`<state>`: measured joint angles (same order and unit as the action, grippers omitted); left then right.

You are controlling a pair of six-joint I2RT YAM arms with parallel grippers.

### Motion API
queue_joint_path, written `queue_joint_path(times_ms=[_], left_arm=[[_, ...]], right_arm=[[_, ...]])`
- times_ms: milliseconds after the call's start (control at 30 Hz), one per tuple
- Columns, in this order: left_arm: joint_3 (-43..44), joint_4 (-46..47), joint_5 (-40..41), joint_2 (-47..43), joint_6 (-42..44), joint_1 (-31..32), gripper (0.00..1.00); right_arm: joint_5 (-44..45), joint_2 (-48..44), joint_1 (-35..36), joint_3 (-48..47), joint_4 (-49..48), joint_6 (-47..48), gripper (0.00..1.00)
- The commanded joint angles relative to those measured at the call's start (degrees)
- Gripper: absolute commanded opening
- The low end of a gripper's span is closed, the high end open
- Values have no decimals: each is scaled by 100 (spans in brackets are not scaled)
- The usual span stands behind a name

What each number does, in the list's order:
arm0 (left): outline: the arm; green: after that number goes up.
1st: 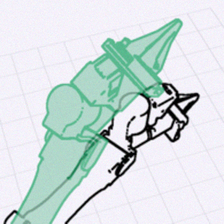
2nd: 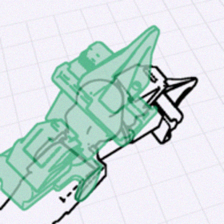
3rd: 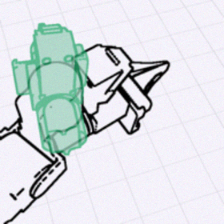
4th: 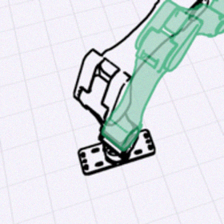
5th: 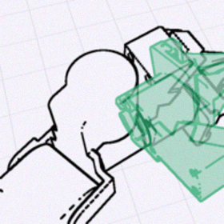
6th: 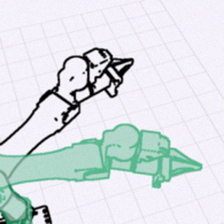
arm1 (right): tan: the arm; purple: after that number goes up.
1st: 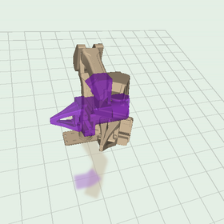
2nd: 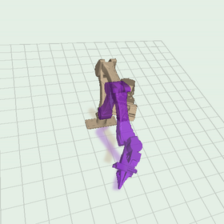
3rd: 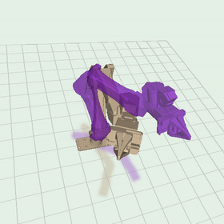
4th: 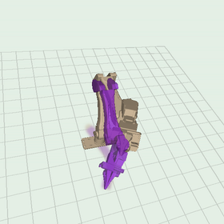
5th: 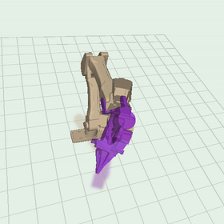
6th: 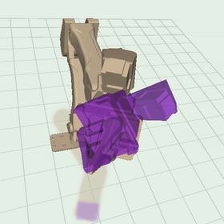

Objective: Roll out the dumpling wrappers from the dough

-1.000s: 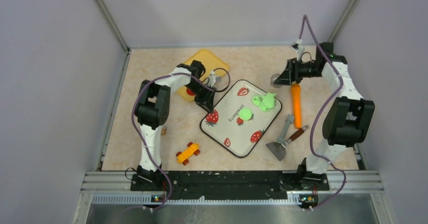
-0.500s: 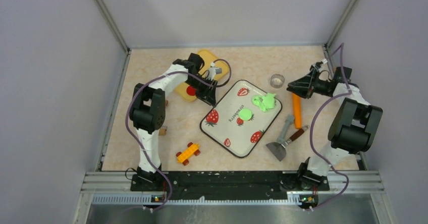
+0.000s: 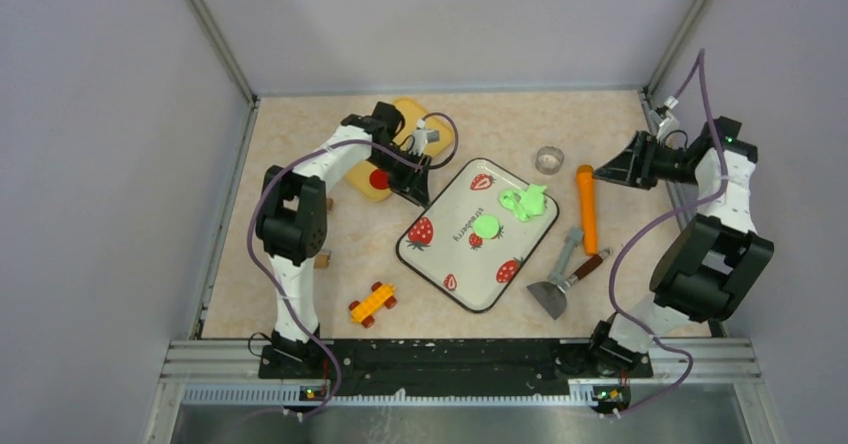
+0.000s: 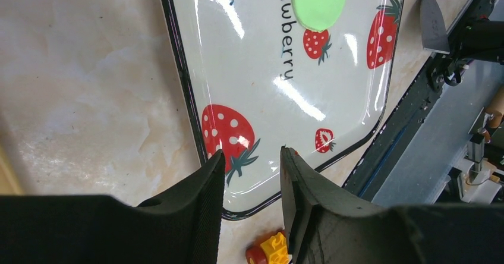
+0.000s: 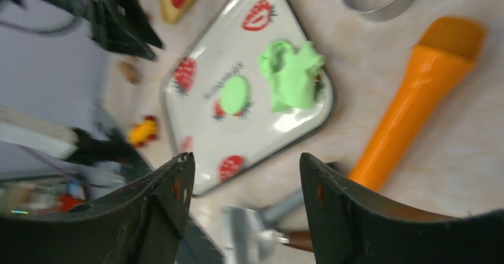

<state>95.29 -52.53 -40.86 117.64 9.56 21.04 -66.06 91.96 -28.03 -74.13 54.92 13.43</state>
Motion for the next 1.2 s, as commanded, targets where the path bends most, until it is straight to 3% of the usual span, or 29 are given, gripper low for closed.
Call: queue_joint_path(times_ms=[0,67,167,267,333,500,700,1067,1167], left_arm=[[47,218,-56,-592,-27,-22,42],[-43,351,-15,-734,-27,-29,42],[-183,598,24,-912,-78,-32,43],[-210,648,-88,-947,-195,-33,43],[-248,662,-85,-990,-234,-26,43],[-300,579,25,-1166,-227,-29,43],[-520,534,13,-1498,-190,-10,44],[-479,485,150,-1529,-92,-19,44],[-414,464,146,-1508,-95,-18,44]], right_arm=[[1793,-489,-9,-906,2564,4944,64],[2447,-698,-3,-700,3019,6654,60],[3587,-1189,263,109,2967,8187,56],[4465,-1766,749,1059,2607,9169,50],[4601,-2122,1017,1594,2239,9593,49],[4653,-2402,1911,2531,1375,9615,43],[4698,-2077,2660,2891,819,9308,42],[5493,-1466,2759,3572,5,9663,39],[5514,-1483,2763,3599,119,9675,29]])
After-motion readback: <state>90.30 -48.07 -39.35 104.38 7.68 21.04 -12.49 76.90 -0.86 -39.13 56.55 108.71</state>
